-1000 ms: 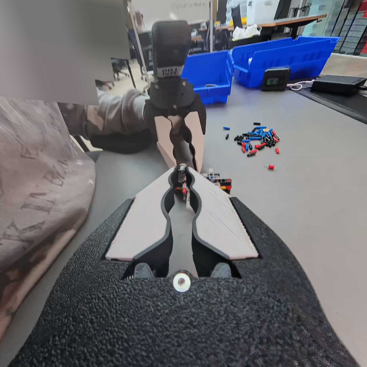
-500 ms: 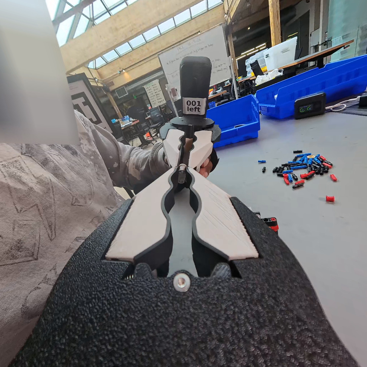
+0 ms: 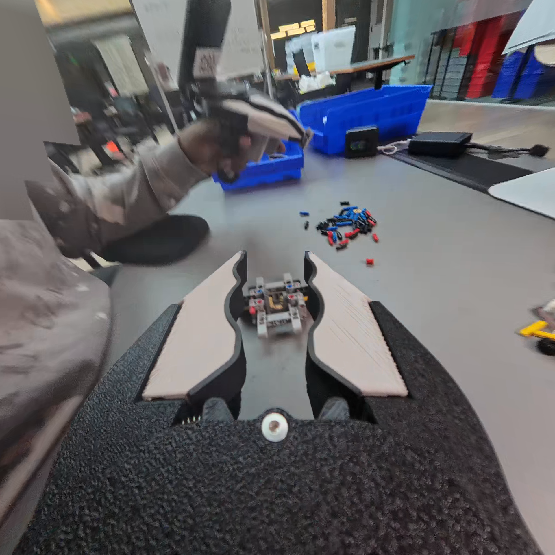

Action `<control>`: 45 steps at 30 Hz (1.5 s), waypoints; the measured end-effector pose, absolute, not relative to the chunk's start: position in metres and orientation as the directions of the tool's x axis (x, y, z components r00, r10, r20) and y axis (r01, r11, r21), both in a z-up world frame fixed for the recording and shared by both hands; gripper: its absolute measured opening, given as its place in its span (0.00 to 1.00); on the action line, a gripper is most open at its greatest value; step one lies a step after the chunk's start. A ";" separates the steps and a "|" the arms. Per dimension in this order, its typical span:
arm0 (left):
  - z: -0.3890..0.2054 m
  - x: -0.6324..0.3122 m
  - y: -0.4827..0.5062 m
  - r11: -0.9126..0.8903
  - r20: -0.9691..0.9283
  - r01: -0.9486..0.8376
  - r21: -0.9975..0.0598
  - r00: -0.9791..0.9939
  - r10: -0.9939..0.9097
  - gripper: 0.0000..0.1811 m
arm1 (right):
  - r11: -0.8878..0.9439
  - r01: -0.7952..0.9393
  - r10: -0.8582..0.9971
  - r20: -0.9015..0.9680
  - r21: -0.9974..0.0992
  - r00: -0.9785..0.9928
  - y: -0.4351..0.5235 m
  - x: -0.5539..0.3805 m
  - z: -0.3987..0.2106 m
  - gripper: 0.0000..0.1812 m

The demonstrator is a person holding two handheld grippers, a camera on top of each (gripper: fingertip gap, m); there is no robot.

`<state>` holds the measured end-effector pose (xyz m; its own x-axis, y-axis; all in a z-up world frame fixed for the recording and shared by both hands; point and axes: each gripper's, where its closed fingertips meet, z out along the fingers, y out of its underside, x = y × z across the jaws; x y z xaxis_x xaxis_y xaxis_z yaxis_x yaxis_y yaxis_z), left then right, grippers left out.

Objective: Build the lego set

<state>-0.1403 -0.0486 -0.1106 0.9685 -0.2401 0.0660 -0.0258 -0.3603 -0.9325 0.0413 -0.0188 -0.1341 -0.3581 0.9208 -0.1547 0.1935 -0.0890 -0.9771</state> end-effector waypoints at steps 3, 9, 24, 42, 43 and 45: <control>-0.106 -0.257 -0.090 -0.506 -0.265 -0.149 -0.849 0.950 0.165 0.04 | 0.197 0.318 0.930 0.075 -0.928 -0.359 -0.020 0.046 -0.167 0.22; -0.128 -0.364 -0.178 -0.739 -0.489 0.015 -0.673 0.741 0.460 0.04 | 0.415 0.423 0.855 0.186 -0.805 -0.484 -0.047 0.047 -0.213 0.20; -0.130 -0.225 -0.080 -0.545 -0.315 -0.264 -0.796 0.949 0.000 0.22 | 0.510 0.439 0.828 0.283 -0.740 -0.485 -0.045 0.045 -0.225 0.05; -0.198 -0.023 -0.070 -0.449 0.052 -0.361 -0.817 0.730 -0.682 0.18 | 0.513 0.457 0.836 0.301 -0.727 -0.459 -0.029 0.051 -0.228 0.05; -0.197 -0.019 -0.071 -0.448 0.068 -0.351 -0.822 0.721 -0.690 0.17 | 0.517 0.456 0.833 0.305 -0.724 -0.461 -0.028 0.052 -0.228 0.05; -0.196 -0.013 -0.073 -0.449 0.095 -0.333 -0.829 0.707 -0.701 0.16 | 0.516 0.450 0.833 0.304 -0.729 -0.463 -0.028 0.052 -0.227 0.05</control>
